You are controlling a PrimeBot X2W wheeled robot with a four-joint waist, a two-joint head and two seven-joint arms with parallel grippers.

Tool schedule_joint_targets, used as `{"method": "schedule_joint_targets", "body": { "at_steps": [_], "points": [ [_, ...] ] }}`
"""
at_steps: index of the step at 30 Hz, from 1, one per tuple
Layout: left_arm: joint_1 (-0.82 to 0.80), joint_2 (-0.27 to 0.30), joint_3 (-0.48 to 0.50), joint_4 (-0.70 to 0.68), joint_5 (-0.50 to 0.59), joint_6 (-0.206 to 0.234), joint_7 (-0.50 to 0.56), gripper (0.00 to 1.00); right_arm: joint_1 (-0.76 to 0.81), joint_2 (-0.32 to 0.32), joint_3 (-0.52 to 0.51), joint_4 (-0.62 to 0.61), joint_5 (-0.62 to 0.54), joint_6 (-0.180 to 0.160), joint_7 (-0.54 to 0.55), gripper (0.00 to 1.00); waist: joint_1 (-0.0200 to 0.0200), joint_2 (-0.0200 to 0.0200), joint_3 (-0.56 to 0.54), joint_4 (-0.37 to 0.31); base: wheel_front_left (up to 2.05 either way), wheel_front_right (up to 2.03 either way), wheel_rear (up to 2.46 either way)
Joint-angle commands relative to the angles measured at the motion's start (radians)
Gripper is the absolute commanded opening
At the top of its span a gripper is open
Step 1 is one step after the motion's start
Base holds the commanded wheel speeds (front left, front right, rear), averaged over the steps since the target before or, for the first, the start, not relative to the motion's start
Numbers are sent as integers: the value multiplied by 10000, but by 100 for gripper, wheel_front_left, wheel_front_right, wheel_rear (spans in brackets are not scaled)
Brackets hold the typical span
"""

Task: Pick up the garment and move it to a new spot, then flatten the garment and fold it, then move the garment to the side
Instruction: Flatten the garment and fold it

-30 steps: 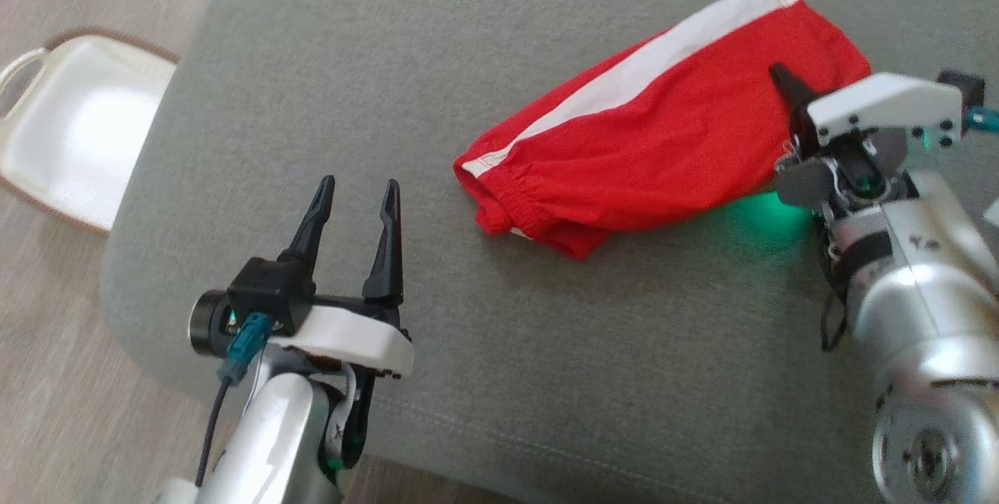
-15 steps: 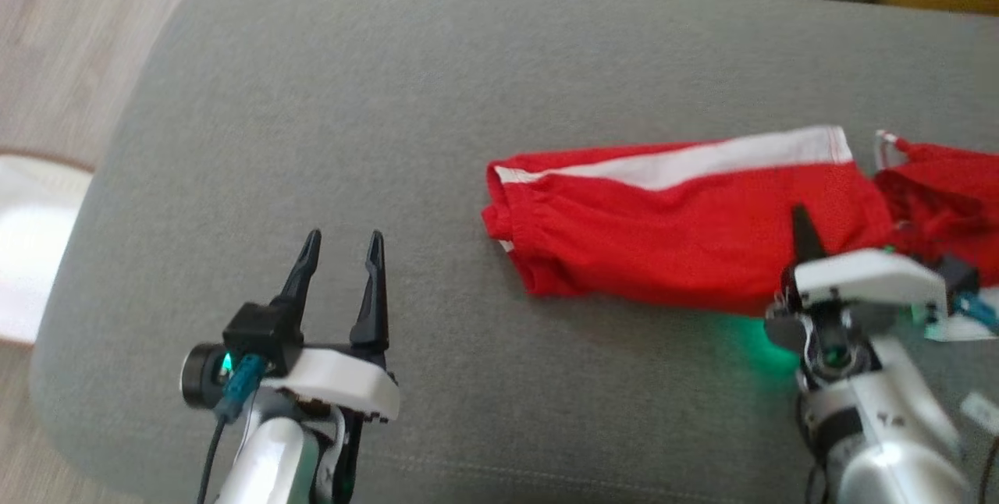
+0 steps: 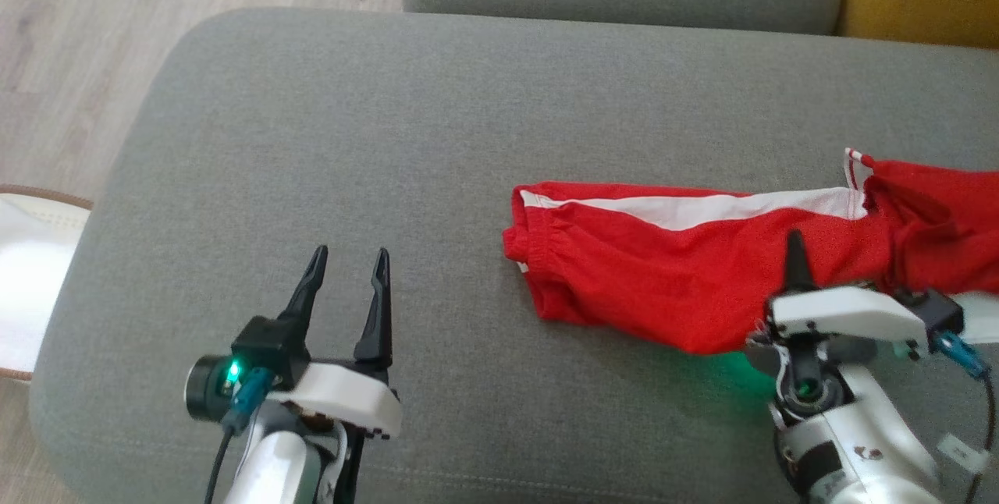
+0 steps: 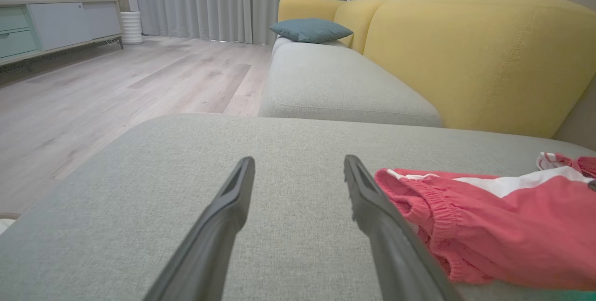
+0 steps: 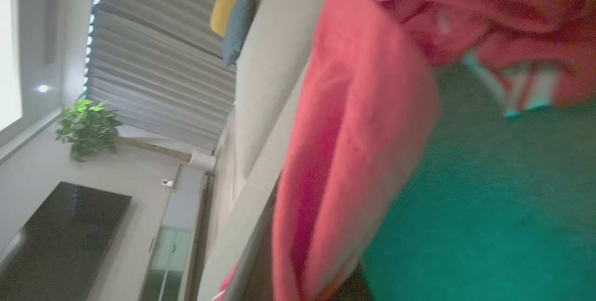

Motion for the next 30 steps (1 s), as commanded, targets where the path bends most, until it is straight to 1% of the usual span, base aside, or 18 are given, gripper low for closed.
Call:
{"method": "schedule_joint_targets", "body": {
  "at_steps": [1, 2, 5, 10, 13, 16, 29, 30],
  "points": [
    [-88, 64, 411, -290, 75, -29, -53, 100, -419, 108, 621, -791, 72, 42, -179, 0, 0, -1, -99, 110, 0, 0, 0],
    [-88, 64, 411, -290, 75, -29, -53, 100, -419, 108, 621, -791, 72, 42, -179, 0, 0, -1, -99, 110, 0, 0, 0],
    [-15, 64, 455, -277, 75, -33, -53, 100, -271, 108, 1138, -1435, 157, 42, -310, 0, 0, -1, -183, 209, 0, 0, 0],
    [8, 64, 450, -259, 33, -39, -53, 100, -137, 108, 2228, -2345, 342, 42, -346, 0, 0, -1, -255, 380, 0, 0, 0],
    [9, 64, 420, -244, 14, -26, -53, 100, -98, 108, 2897, -2636, 324, 42, -342, 0, 0, -1, -307, 491, 0, 0, 0],
    [12, 64, 400, -238, 2, -12, -53, 100, -150, 108, 3507, -2599, 135, 42, -306, 0, 0, -1, -343, 599, 0, 0, 0],
    [-51, 64, 293, -222, -63, 4, -53, 100, -1053, 108, 5442, -1766, -221, 42, -426, 0, 0, -1, -271, 1093, 0, 0, 0],
    [-50, 64, 279, -216, -73, 13, -53, 100, -1105, 108, 5579, -1713, -268, 42, -447, 62, 0, -1, -271, 1125, 0, 0, 0]
  ]
}}
